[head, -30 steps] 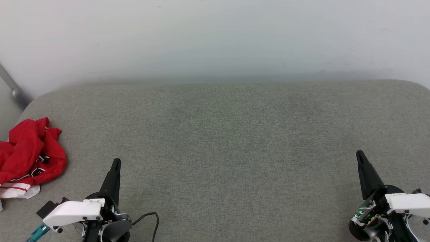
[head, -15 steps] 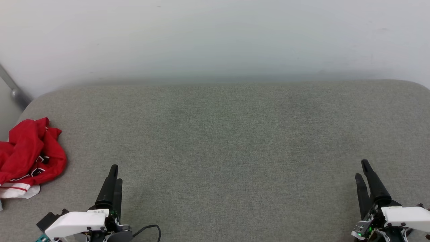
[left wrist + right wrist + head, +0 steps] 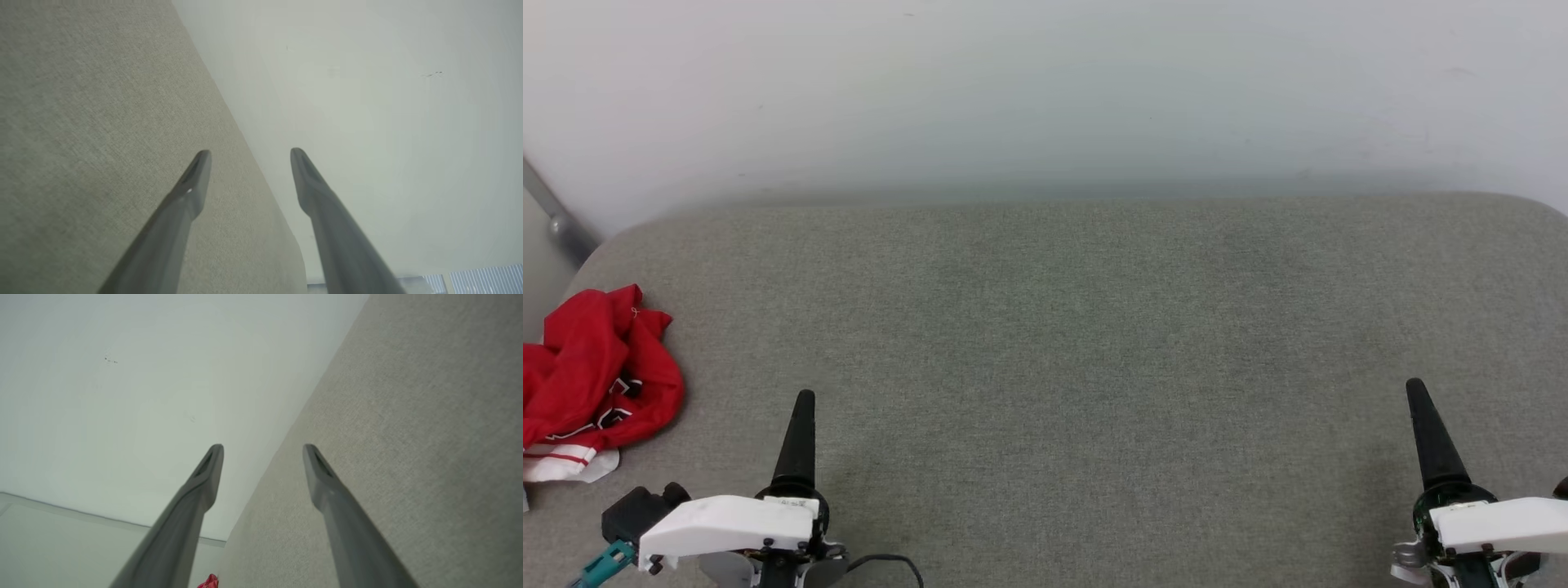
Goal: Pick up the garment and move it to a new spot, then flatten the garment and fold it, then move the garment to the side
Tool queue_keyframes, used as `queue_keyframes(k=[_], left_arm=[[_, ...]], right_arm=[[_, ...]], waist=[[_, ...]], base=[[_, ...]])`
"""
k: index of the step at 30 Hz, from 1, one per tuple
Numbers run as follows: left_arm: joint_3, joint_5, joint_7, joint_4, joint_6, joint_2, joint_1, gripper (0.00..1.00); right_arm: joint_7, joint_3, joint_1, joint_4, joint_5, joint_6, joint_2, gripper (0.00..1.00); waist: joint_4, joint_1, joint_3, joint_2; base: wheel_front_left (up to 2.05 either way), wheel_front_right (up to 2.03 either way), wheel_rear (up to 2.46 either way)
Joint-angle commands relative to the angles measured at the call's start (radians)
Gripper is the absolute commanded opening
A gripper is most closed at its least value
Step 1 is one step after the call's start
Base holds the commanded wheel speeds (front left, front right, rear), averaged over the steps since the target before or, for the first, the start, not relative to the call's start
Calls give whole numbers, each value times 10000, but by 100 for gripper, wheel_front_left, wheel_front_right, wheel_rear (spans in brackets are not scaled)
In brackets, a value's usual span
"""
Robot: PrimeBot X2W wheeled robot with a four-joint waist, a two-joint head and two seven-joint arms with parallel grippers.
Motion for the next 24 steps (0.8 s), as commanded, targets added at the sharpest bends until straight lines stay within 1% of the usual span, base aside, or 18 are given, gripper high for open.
queue_keyframes(k=[1, 3, 4, 13, 24], left_arm=[[-109, 624, -127, -280, 128, 19, -3, 100], [-229, 1122, -209, -355, 266, 20, 27, 100], [-229, 1122, -209, -355, 266, 20, 27, 100], [-655, 3191, -550, -585, 728, 72, 157, 100], [-1117, 4818, -933, -854, 1214, 282, 293, 100]], right_arm=[[-117, 44, -69, -353, -622, 0, -9, 100], [-201, 72, -9, -496, -1132, 0, -9, 100], [-201, 72, -9, -496, -1132, 0, -9, 100], [-545, 362, 234, -974, -3432, 0, -7, 100], [-922, 510, 489, -1325, -5372, 0, -5, 100]], waist=[[5, 0, -3, 0], [11, 0, -5, 0], [11, 0, -5, 0], [37, 0, -6, 0], [43, 0, -9, 0]], base=[[0, 0, 0], [0, 0, 0], [0, 0, 0], [0, 0, 0], [0, 0, 0]])
